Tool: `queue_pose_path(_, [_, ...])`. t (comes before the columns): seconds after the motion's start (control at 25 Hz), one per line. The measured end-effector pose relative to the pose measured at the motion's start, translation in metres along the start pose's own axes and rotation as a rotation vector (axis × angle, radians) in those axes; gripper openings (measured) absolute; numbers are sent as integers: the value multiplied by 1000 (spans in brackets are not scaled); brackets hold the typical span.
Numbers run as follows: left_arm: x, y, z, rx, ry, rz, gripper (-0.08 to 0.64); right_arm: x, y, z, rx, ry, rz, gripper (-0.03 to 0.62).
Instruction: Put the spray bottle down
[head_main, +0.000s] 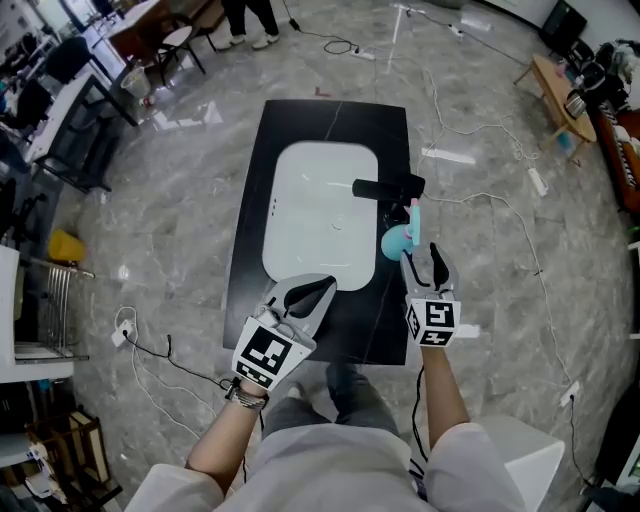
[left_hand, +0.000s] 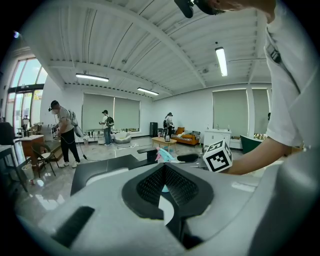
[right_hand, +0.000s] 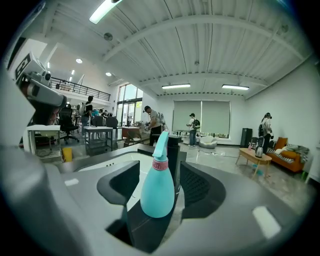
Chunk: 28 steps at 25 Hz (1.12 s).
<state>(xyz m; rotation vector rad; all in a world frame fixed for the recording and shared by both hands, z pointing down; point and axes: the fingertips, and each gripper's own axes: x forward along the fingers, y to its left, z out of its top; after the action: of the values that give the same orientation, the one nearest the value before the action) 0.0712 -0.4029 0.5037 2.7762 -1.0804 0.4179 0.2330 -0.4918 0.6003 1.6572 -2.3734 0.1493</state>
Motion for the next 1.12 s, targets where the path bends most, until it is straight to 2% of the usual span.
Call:
queue_pose_path(0.12, [-9,-5,7,7,-27,-18,6,-22,0,20,-14,-23,-37,253])
queue_pose_path(0.24, [-21,-10,13,14,-45,-33,6,-45,11,40,-43,-42,-51,222])
queue_pose_path(0.44, [-47,-17,27,32,-80,-40,6,-84,36,78,-88,-79,-42,132])
queue_pose_path(0.68, [-78,-20,41,56,-119,-35,6,-122,67,119,-42,-153,-5,58])
queue_pose_path(0.84, [-101,-27,48,65,-146,-31,6,-152,89,140,-54,-173,18,6])
queue_pose_path(0.96, [-119,-33,52,71,-166,-24,6,-182,100,156,-74,-184,7,6])
queue_pose_path(1.12, [-140,-47,59,116,-188,-39,6,-223,110,166,-66,-173,-9,6])
